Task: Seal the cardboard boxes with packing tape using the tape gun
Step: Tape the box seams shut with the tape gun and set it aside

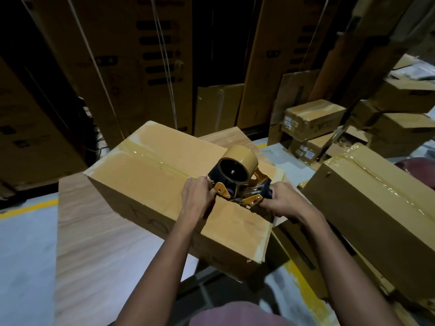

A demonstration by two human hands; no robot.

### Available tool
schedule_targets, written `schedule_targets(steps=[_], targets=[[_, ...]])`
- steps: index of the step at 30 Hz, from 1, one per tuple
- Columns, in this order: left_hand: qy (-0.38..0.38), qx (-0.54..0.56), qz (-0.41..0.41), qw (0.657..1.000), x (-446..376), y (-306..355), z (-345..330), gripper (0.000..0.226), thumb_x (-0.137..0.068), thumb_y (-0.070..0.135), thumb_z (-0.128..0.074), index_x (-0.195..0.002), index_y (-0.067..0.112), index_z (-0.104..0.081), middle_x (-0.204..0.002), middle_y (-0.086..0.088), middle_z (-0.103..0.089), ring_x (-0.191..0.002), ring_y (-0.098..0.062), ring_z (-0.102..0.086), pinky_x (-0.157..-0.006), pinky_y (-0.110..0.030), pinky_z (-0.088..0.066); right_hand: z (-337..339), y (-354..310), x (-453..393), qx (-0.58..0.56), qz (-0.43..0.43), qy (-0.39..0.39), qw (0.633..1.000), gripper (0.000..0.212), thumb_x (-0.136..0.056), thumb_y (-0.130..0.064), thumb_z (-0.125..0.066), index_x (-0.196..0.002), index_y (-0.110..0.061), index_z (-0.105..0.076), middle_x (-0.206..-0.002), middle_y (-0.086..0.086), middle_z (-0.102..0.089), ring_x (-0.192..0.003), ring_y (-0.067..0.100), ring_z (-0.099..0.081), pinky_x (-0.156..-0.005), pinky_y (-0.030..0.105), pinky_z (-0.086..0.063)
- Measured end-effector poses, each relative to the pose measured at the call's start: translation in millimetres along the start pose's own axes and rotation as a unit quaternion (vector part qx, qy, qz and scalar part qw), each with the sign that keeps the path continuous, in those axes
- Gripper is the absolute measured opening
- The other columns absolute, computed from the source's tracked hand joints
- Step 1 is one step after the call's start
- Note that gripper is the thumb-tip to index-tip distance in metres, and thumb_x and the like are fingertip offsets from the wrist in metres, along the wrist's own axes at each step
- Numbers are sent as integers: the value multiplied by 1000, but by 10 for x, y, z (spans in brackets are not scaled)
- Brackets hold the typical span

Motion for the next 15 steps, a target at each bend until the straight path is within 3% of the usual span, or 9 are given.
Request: schedule_targets(steps=[4,8,11,15], targets=[[-5,10,21,1000,33,10,52,22,-98,29,-65,-110,12,-73,-104,-14,-73,-108,-30,-64,-112,-45,-39,53,-20,-19,4,21,-26,999,12,-92,-24,-74,-86,-14,-70,-71,4,-72,-55,9,-65,-52,28,-55],[-21,12,-3,1000,4,-58,-28,32,-99,40,-61,-120,19,-73,-133,-9,-66,-133,-25,-54,-121,-48,-16,161,113,103,-26,7,-51,998,12,-96,-17,-70,-89,-9,-66,-74,11,-69,-54,13,-62,-50,26,-51],[-18,-16,13,1000,-2,-41,-75,39,-98,47,-60,-126,21,-69,-141,-8,-61,-146,-24,-39,-120,-54,-17,236,285,287,-21,6,-52,998,13,-97,-17,-68,-86,-13,-62,-76,7,-67,-58,11,-60,-49,19,-47],[0,-51,6,999,63,144,-111,36,-99,42,-61,-124,17,-65,-136,-10,-64,-150,-27,-30,-118,-59,-23,147,400,332,-6,31,-25,999,28,-95,-15,-67,-73,-25,-53,-63,-9,-53,-55,3,-50,-45,12,-35]])
Point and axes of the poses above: each hand's wrist, its own x-axis away from the middle knuckle, its own z-axis out of the back of the hand, y = z × x, the point moved 1 cm from there along -x, towards the middle knuckle
